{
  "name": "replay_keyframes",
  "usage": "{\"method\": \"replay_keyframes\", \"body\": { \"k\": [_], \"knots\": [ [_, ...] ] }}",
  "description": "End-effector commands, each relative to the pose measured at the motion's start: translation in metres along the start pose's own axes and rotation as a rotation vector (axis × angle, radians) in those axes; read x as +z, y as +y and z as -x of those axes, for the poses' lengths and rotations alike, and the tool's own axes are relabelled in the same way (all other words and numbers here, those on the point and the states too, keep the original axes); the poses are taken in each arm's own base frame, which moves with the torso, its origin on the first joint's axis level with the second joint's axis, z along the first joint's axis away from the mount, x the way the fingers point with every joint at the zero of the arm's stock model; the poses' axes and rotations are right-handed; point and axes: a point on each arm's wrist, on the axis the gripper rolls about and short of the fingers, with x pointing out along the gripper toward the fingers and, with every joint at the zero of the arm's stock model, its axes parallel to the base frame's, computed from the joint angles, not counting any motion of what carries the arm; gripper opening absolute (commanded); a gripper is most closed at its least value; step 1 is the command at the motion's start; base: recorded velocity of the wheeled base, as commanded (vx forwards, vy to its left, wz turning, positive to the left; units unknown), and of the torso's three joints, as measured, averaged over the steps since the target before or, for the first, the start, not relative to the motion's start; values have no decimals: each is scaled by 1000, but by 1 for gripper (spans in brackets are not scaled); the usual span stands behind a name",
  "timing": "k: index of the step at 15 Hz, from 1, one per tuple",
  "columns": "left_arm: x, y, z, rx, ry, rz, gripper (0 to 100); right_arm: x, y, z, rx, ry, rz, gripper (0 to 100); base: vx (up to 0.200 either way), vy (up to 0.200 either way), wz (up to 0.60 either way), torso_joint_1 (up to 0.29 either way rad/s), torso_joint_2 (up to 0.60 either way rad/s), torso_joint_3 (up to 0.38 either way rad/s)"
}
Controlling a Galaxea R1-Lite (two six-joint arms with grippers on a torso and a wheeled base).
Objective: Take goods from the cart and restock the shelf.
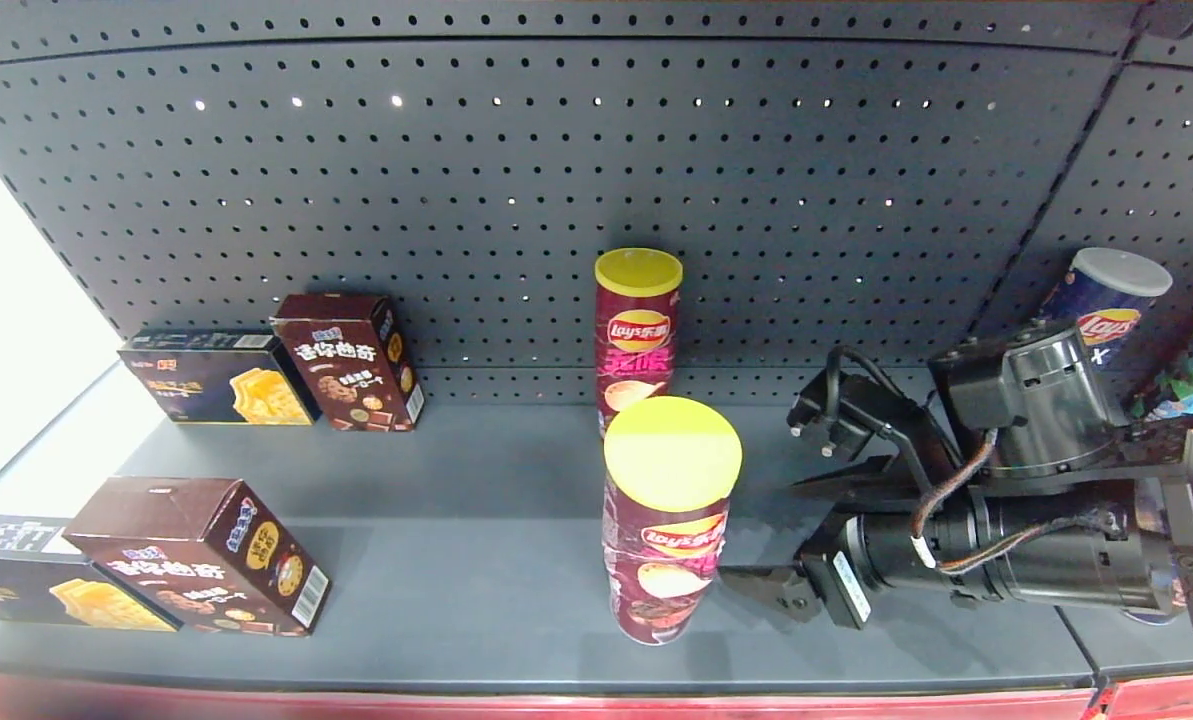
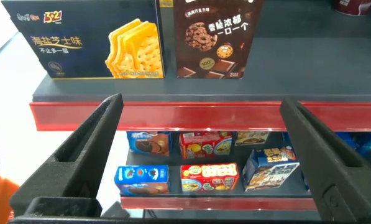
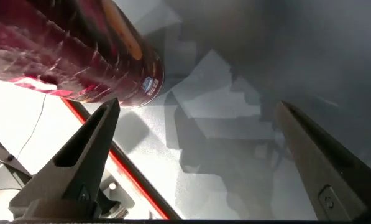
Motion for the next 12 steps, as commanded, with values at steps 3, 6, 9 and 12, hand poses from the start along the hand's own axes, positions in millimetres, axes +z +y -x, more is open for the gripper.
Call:
{"method": "replay_keyframes", "body": {
  "k": [3, 6, 9, 12],
  "knots": [
    [0, 0, 0, 0, 3, 1, 100, 2, 2, -1, 7, -4, 5, 100, 0, 0, 0, 0, 0, 0],
    [0, 0, 0, 0, 3, 1, 100, 1, 6, -1, 19, -1, 12, 100, 0, 0, 0, 0, 0, 0],
    [0, 0, 0, 0, 2, 1, 100, 1, 10, 1, 33, -5, 21, 100, 0, 0, 0, 0, 0, 0],
    [0, 0, 0, 2, 2, 2, 100, -4, 9, 3, 26, 6, 15, 100, 0, 0, 0, 0, 0, 0]
  ]
}}
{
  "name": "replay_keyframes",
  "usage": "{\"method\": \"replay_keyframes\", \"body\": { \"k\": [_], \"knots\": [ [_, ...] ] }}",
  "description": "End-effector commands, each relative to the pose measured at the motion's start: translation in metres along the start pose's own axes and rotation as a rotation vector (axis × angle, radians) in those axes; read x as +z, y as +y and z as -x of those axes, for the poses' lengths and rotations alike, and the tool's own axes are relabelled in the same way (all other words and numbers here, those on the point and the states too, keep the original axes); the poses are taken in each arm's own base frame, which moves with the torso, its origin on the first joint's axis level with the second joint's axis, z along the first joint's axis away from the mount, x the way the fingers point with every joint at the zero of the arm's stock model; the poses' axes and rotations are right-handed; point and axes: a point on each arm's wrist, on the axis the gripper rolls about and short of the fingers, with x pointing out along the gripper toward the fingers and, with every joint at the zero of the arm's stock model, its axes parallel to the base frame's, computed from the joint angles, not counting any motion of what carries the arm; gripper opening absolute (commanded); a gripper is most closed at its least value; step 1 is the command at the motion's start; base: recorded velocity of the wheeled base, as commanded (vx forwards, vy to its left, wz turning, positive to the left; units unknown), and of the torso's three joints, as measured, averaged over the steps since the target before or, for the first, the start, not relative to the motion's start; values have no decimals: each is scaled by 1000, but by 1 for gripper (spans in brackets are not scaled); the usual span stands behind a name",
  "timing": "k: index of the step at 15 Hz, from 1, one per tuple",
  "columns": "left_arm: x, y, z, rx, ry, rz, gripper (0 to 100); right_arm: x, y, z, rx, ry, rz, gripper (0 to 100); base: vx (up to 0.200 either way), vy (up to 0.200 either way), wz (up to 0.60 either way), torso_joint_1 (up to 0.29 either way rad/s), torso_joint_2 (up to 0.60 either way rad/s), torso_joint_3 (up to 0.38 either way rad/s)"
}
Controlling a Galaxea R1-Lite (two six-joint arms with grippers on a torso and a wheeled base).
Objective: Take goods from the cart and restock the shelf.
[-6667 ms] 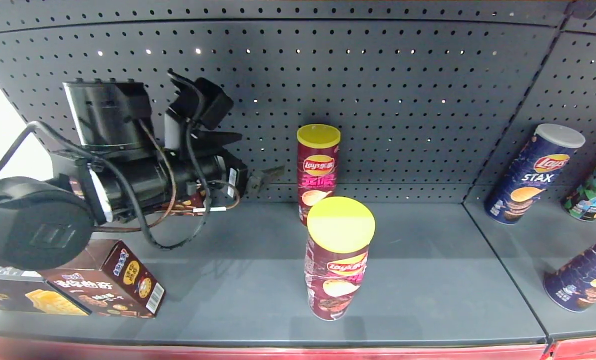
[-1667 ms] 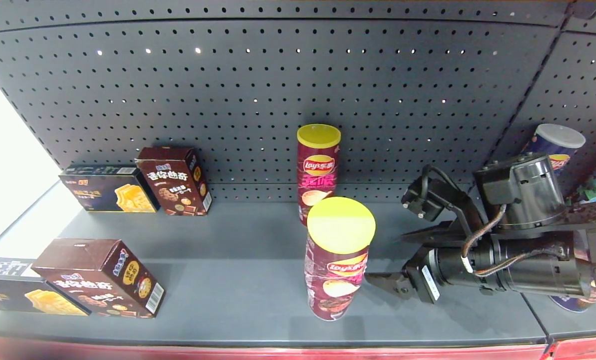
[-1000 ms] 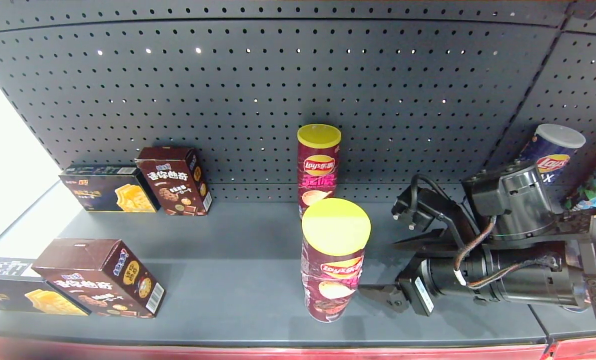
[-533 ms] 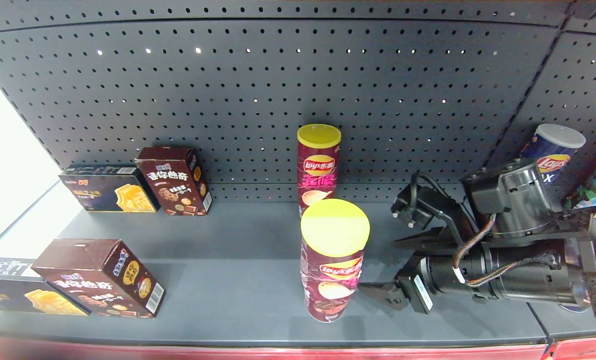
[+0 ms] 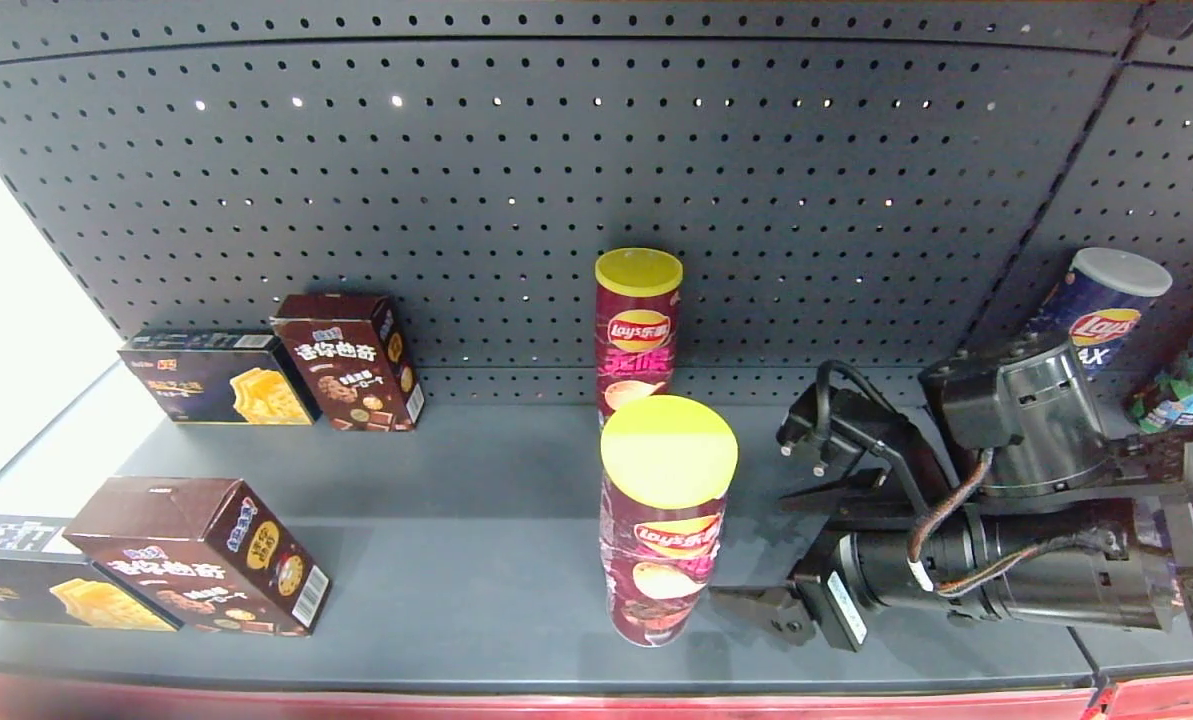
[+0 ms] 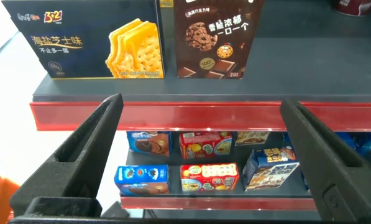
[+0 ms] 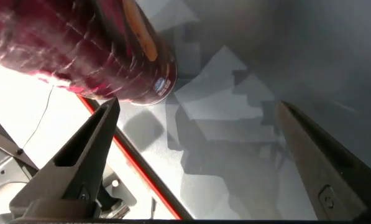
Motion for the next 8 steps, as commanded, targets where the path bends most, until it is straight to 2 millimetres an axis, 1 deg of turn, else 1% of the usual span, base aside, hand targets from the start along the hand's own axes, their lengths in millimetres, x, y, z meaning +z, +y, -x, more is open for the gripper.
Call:
{"method": "replay_keyframes", "body": {
  "k": [1, 3, 5, 8],
  "knots": [
    [0, 0, 0, 1, 2, 1, 100, -3, -6, 5, -19, -3, -12, 100, 0, 0, 0, 0, 0, 0],
    [0, 0, 0, 1, 3, 0, 100, -2, -12, 5, -37, -6, -24, 100, 0, 0, 0, 0, 0, 0],
    [0, 0, 0, 1, 2, 0, 100, 0, -11, 4, -36, -9, -20, 100, 0, 0, 0, 0, 0, 0],
    [0, 0, 0, 0, 2, 0, 100, 1, 1, 2, 3, -9, 6, 100, 0, 0, 0, 0, 0, 0]
  ]
}}
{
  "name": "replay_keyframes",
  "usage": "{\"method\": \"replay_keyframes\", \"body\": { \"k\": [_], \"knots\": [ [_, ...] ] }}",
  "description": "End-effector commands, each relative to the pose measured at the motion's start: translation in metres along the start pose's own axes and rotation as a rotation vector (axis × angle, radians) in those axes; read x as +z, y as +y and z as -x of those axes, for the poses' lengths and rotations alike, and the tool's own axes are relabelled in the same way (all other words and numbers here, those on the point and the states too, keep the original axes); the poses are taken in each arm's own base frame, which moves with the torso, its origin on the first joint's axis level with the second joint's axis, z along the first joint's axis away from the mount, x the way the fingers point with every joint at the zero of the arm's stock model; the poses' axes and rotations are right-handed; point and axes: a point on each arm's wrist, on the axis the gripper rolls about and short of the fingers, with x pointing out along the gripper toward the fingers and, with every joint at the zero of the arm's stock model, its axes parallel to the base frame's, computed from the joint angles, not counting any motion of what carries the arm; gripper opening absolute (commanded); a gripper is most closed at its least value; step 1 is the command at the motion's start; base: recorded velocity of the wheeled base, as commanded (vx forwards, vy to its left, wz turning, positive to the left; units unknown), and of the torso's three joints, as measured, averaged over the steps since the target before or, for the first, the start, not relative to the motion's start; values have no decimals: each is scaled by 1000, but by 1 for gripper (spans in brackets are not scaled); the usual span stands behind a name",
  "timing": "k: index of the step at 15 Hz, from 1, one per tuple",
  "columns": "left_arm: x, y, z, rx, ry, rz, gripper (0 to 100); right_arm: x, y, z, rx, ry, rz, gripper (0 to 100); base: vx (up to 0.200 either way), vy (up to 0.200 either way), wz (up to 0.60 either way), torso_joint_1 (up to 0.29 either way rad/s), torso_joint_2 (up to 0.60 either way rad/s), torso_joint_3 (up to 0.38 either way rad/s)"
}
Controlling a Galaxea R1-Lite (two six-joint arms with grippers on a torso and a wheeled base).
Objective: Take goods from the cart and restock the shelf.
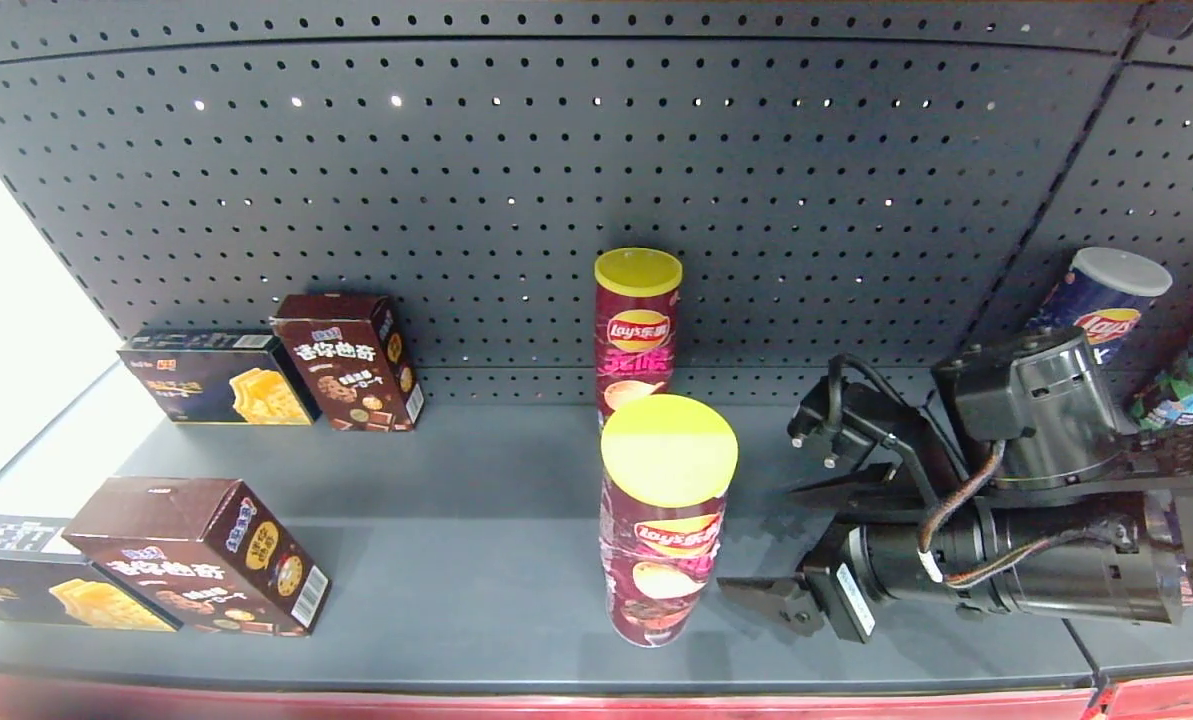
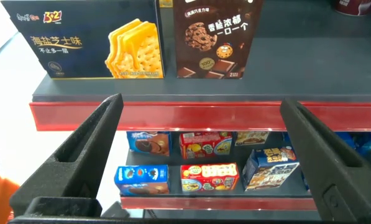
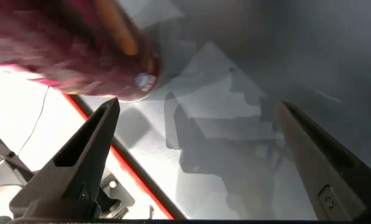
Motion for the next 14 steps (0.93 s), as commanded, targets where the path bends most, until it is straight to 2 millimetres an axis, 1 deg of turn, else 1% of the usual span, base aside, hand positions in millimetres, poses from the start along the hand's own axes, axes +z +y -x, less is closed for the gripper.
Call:
{"method": "replay_keyframes", "body": {
  "k": [1, 8, 10, 14],
  "knots": [
    [0, 0, 0, 0, 3, 0, 100, 0, 5, -3, 18, 4, 12, 100, 0, 0, 0, 0, 0, 0],
    [0, 0, 0, 2, 1, 0, 100, 1, 10, -4, 32, -2, 22, 100, 0, 0, 0, 0, 0, 0],
    [0, 0, 0, 2, 1, 0, 100, -1, 10, -2, 32, -2, 22, 100, 0, 0, 0, 0, 0, 0],
    [0, 0, 0, 0, 1, 0, 100, 0, 4, 0, 12, -9, 8, 100, 0, 0, 0, 0, 0, 0]
  ]
}}
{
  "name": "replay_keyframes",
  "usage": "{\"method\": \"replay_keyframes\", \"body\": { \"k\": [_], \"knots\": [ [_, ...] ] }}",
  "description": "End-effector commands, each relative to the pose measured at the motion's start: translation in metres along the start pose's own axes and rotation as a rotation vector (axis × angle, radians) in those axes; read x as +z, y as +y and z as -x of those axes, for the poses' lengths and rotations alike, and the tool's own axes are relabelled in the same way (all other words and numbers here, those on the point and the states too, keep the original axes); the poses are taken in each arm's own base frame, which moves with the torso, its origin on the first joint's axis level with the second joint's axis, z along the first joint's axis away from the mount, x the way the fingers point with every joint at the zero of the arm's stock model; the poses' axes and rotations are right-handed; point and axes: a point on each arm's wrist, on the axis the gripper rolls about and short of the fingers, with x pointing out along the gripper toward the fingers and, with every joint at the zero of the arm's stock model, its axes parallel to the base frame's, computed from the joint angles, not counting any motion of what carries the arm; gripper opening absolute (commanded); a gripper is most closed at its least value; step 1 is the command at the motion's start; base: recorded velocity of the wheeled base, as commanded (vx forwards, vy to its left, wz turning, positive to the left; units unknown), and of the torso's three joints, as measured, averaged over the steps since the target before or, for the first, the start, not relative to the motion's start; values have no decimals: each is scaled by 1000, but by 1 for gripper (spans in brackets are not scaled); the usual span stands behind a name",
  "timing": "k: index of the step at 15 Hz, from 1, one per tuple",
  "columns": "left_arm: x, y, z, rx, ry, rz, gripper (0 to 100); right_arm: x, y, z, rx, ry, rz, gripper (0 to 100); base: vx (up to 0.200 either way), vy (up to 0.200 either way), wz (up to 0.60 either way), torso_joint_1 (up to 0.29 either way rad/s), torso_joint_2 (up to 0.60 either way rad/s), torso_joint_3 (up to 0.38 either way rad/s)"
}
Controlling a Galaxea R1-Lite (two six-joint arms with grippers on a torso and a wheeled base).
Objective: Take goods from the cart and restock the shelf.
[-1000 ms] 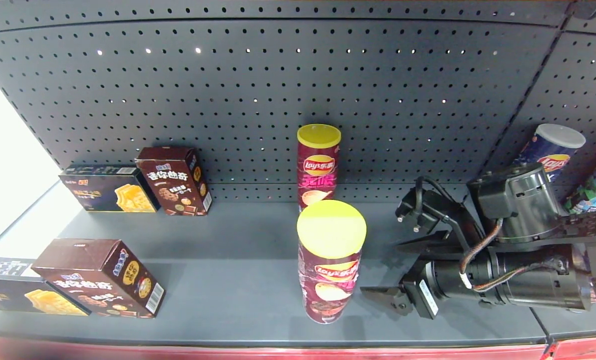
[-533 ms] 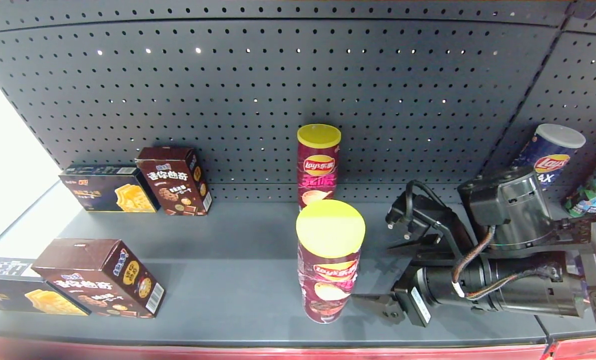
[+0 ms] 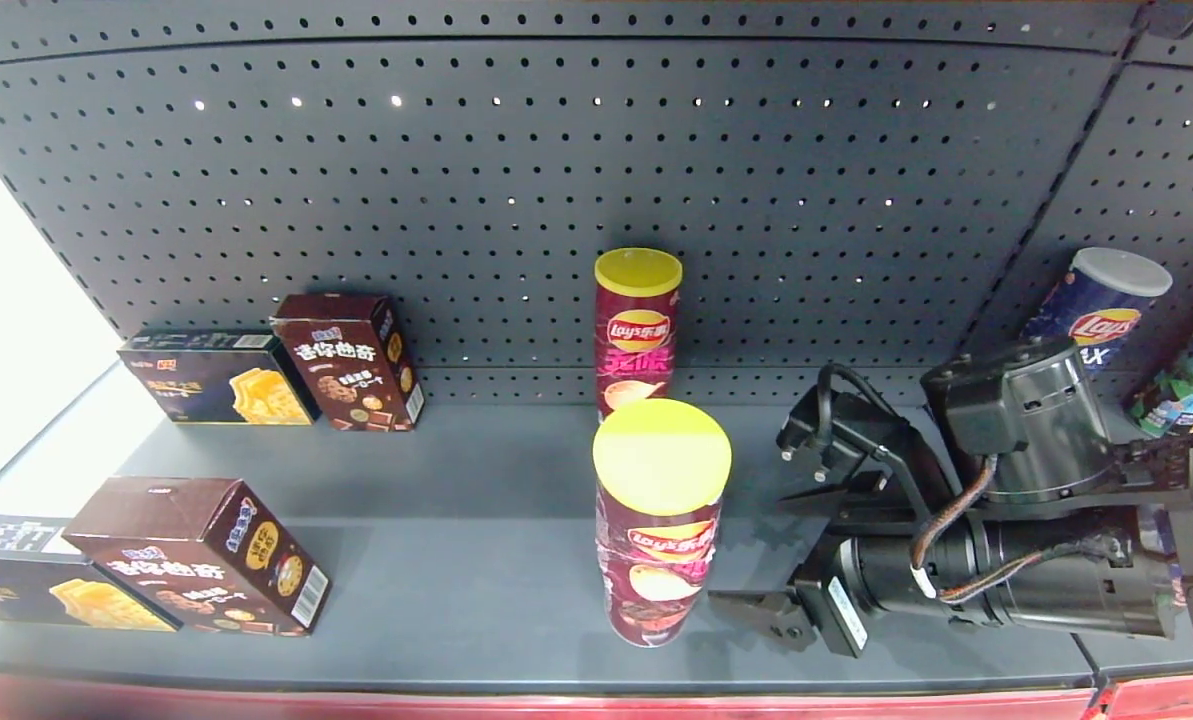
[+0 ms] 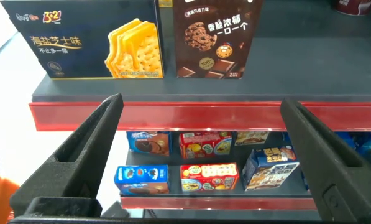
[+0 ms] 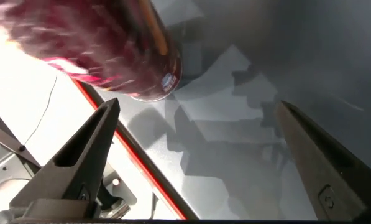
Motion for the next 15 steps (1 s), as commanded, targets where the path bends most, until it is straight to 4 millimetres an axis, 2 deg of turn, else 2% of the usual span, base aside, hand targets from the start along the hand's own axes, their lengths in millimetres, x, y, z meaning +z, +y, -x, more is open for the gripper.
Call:
{"method": "replay_keyframes", "body": {
  "k": [1, 6, 15],
  "knots": [
    [0, 0, 0, 0, 1, 1, 100, 1, -2, 2, -7, -8, -4, 100, 0, 0, 0, 0, 0, 0],
    [0, 0, 0, 0, 1, 1, 100, 2, -9, -2, -26, -2, -15, 100, 0, 0, 0, 0, 0, 0],
    [0, 0, 0, 0, 1, 2, 100, 3, -1, -8, 1, 6, 1, 100, 0, 0, 0, 0, 0, 0]
  ]
}}
